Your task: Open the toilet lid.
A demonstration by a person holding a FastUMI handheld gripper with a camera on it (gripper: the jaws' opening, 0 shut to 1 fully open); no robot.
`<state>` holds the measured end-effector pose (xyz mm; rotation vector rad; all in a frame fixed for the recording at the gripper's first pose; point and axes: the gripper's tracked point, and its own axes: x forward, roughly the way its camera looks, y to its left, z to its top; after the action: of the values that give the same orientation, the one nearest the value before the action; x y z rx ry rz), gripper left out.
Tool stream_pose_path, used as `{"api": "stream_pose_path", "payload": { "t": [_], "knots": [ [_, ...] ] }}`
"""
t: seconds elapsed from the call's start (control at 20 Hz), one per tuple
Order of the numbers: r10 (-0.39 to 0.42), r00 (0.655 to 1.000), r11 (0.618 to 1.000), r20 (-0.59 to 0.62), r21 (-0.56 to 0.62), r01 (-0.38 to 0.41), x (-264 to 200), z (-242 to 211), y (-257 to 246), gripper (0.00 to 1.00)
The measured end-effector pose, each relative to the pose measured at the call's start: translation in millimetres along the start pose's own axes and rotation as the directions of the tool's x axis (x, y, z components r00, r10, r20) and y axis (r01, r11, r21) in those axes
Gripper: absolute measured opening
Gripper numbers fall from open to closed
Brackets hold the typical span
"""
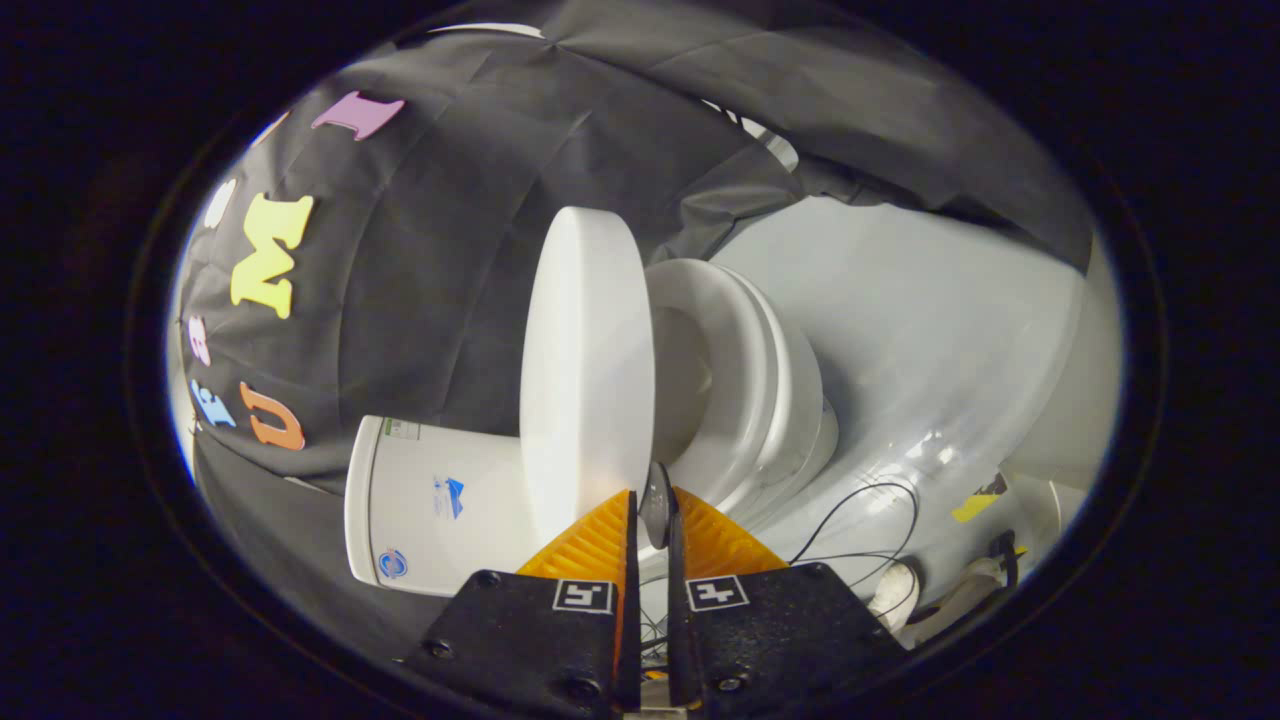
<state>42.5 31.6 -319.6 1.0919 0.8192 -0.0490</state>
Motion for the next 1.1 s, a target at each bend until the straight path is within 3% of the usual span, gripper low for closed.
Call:
{"api": "stream_pose_path", "payload": {
  "t": [1.1],
  "knots": [
    [-0.073, 0.995, 0.950, 0.065, -0.300, 0.090, -35, -29, 128, 0.14]
  ]
}}
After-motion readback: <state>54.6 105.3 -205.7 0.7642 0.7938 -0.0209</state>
